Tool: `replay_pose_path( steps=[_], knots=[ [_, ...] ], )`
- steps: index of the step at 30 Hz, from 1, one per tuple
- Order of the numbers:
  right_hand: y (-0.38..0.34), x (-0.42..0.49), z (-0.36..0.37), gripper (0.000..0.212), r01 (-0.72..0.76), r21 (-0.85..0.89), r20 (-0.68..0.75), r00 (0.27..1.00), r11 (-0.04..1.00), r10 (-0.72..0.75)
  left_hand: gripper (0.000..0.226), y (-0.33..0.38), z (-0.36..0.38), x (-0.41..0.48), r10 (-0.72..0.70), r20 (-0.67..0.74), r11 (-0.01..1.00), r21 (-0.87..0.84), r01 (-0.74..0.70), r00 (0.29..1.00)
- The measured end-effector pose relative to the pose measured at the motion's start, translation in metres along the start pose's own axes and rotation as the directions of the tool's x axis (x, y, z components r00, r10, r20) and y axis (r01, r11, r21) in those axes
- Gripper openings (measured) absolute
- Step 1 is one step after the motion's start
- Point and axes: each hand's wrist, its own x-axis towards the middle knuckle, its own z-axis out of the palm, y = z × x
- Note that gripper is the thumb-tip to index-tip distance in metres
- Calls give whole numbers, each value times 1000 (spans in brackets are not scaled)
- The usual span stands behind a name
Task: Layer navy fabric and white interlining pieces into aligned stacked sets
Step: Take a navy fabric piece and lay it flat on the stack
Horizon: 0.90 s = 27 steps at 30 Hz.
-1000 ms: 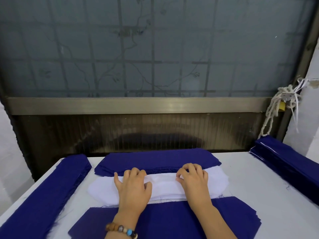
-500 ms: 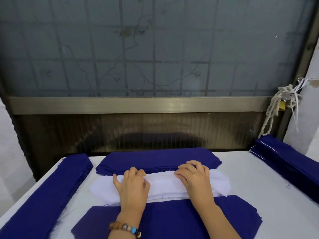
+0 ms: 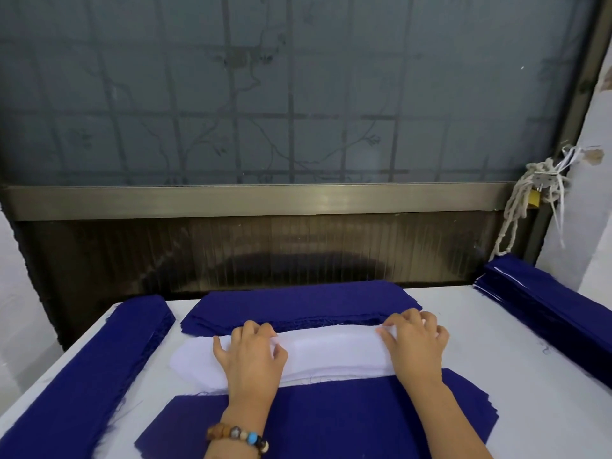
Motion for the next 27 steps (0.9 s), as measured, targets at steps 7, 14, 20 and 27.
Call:
replay_pose_path(
  steps=[7, 14, 20, 27],
  knots=[
    [26, 8, 0, 53, -308, 13, 135, 943, 951, 304, 31, -7, -5, 4, -80, 21, 996, 47, 79, 997],
    [33, 13, -2, 50, -464, 70, 194, 875, 883, 444, 28, -24, -11, 6, -303, -4, 950, 77, 302, 953],
    [31, 11, -3, 48, -472, 57, 165, 873, 880, 458, 33, -38, -15, 10, -414, 56, 910, -5, 415, 908],
    [29, 8, -3, 45, -448, 52, 136, 889, 893, 438, 39, -62, -33, 22, -412, 217, 897, -72, 436, 885]
  ],
)
